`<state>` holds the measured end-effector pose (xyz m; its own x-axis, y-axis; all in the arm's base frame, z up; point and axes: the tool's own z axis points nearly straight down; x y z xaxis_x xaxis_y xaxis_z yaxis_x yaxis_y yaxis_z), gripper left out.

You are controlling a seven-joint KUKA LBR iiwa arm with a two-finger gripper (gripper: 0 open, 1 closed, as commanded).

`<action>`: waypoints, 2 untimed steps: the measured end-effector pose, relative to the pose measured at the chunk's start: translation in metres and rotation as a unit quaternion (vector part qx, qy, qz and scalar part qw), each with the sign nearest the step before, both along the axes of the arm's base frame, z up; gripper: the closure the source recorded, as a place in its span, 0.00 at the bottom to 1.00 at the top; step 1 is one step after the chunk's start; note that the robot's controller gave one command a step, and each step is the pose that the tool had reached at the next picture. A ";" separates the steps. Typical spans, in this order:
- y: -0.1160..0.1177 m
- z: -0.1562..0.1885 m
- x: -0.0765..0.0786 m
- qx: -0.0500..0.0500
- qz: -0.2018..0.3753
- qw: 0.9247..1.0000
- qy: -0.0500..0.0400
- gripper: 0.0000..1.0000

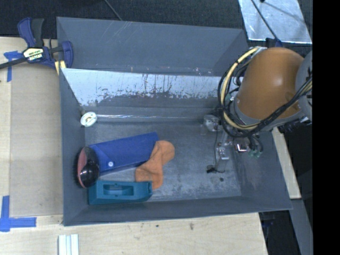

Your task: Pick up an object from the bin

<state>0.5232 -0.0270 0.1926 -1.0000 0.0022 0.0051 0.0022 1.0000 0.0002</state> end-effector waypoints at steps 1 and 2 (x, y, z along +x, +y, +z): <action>0.000 0.004 0.002 0.000 0.000 1.000 -0.004 0.00; 0.035 -0.025 0.014 -0.001 0.023 1.000 -0.007 0.00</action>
Offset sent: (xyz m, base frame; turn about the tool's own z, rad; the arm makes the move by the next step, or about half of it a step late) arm 0.0212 0.0786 -0.0606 -0.1002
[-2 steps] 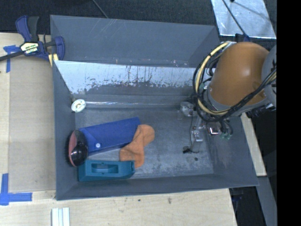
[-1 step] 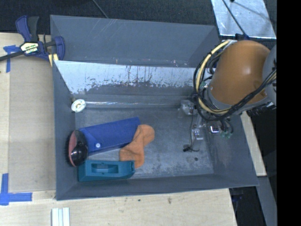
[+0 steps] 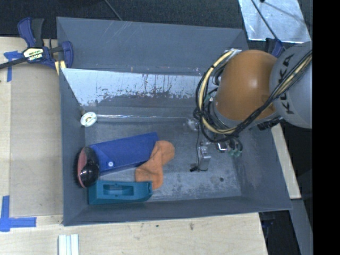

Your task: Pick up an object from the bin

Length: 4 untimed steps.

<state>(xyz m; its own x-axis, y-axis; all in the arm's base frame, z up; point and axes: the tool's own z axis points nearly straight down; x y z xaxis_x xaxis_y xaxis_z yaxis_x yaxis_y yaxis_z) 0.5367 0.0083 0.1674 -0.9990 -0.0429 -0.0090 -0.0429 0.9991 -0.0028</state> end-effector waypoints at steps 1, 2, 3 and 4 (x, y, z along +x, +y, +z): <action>0.010 -0.053 0.039 0.003 0.060 0.998 -0.001 0.00; 0.030 -0.069 0.040 0.000 0.056 0.998 0.005 0.00; 0.047 -0.096 0.055 0.000 0.127 0.992 0.002 1.00; 0.047 -0.096 0.055 0.000 0.127 0.992 0.002 1.00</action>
Offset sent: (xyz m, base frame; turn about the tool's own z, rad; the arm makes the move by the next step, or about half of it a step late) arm 0.0367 0.0723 -0.0587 -0.1112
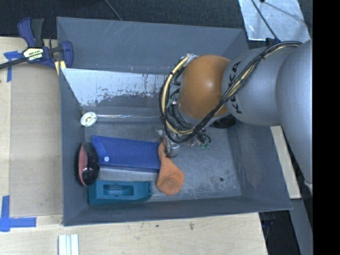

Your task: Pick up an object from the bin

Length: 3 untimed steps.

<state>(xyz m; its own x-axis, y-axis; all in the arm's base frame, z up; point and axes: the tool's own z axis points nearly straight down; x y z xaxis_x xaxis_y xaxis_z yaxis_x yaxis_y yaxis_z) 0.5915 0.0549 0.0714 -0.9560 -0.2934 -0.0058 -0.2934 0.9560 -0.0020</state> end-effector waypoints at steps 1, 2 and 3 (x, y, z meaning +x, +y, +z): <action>0.000 0.000 0.000 0.000 0.000 1.000 0.000 1.00; 0.000 0.000 0.000 0.000 0.000 1.000 0.000 1.00; 0.000 -0.001 0.000 0.000 0.000 1.000 0.001 0.00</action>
Offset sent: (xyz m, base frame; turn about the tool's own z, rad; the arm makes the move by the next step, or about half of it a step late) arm 0.0000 0.0000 0.0000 0.0000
